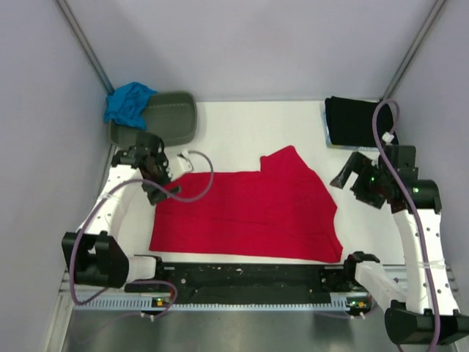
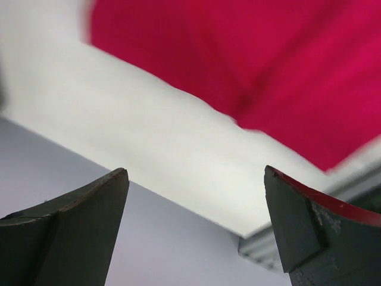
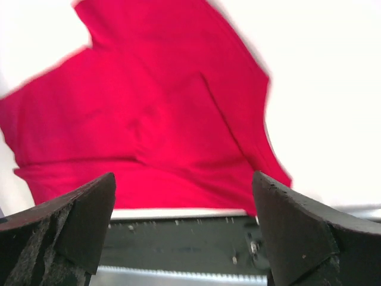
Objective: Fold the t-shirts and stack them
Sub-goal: Grap the side of the flattened tshirt furthest away from the robot with both arms
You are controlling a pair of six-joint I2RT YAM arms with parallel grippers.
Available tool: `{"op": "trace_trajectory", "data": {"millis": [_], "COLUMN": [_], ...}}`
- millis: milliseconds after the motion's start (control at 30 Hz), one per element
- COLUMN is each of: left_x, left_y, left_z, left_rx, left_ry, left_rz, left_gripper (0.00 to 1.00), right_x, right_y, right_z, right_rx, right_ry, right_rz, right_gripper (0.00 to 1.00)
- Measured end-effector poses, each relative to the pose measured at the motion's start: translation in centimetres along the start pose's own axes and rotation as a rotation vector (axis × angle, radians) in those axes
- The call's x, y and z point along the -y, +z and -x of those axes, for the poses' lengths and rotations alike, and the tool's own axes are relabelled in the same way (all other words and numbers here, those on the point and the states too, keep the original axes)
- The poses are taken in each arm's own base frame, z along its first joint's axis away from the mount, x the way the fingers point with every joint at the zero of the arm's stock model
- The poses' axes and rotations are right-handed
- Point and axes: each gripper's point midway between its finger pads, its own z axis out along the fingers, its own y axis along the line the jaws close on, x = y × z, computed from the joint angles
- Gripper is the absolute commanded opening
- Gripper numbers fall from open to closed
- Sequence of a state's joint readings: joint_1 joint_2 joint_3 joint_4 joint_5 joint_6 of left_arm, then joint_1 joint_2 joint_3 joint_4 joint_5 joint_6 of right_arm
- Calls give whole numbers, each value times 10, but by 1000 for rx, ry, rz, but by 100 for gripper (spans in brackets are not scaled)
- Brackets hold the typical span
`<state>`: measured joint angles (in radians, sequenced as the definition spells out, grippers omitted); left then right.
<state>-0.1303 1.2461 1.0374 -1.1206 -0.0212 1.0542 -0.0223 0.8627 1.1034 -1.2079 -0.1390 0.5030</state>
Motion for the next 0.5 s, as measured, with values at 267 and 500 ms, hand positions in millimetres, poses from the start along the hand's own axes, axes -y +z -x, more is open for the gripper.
{"op": "trace_trajectory", "data": {"millis": [267, 500], "left_x": [-117, -127], "left_y": [8, 63], "left_z": [50, 44], "left_rx": [243, 229], "left_ry": [-354, -446], "left_rz": [126, 24], "left_gripper": [74, 70], "right_x": [-74, -97], "right_y": [74, 190], "right_z": [95, 134], "right_rx": [54, -68], "right_ry": [-249, -394], "right_rz": [144, 126], "right_gripper": [78, 60]}}
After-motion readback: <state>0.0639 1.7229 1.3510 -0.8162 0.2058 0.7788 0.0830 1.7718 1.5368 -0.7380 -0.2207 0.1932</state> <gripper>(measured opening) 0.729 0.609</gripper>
